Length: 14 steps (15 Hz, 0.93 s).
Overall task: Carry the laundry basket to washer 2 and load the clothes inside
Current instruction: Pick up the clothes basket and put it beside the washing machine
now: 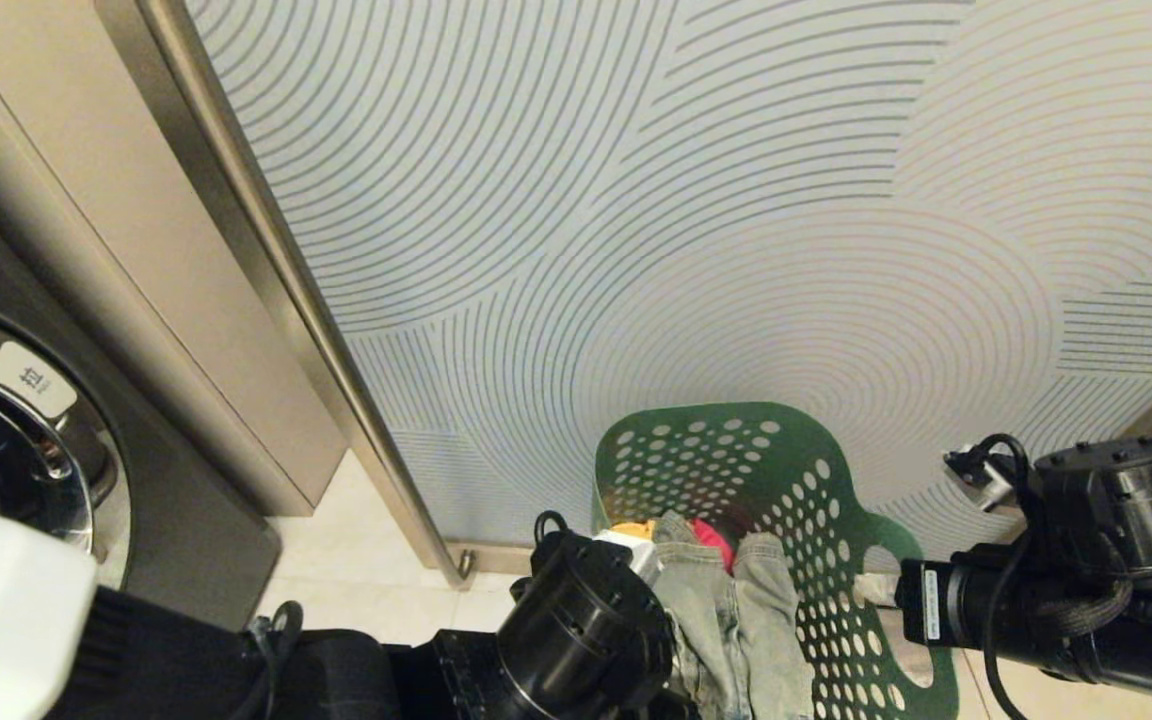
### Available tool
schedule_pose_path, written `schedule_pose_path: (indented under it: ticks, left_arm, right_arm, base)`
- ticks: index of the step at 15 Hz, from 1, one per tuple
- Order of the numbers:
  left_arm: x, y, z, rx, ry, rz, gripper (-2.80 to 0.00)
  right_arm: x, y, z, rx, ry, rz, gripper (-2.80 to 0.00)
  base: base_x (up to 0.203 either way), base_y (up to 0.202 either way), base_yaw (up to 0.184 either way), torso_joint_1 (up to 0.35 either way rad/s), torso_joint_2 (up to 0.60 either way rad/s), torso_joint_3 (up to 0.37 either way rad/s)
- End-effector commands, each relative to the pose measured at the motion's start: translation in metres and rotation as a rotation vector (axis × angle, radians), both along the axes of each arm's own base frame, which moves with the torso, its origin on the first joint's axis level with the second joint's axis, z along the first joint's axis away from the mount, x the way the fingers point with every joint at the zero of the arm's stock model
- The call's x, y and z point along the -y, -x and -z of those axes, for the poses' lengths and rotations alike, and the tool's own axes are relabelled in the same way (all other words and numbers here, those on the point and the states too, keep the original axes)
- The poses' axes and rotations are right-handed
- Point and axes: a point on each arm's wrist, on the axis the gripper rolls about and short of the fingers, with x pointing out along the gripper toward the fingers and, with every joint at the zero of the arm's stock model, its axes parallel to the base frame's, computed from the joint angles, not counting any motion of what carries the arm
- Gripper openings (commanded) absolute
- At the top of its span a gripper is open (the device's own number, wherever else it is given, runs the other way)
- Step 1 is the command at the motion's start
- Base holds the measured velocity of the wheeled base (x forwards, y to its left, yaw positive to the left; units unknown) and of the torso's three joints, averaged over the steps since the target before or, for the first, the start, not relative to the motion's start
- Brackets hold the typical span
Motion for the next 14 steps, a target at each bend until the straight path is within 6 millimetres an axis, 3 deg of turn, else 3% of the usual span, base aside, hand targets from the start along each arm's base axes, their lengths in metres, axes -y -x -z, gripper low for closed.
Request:
schedule_pose_path:
  ticks: [1,14]
  left_arm:
    - [0.0003,-0.0003,0.0006,-0.001,0.001,-0.003,-2.8]
    - [0.0002,0.0024,-0.0026,0.0,0.012,0.012,-2.8]
  right_arm:
    - [-0.0005,-0.0009,0.0002,0.0,-0.001,-0.001,-2.8]
    - [-0.0015,-0.0032,0.0003,-0.001,0.0,-0.005,-2.8]
  base:
    - [0.0,0.0,0.0,0.002,-0.01,0.199]
    - [0.0,0.0,0.0,0.002,0.0,0.172]
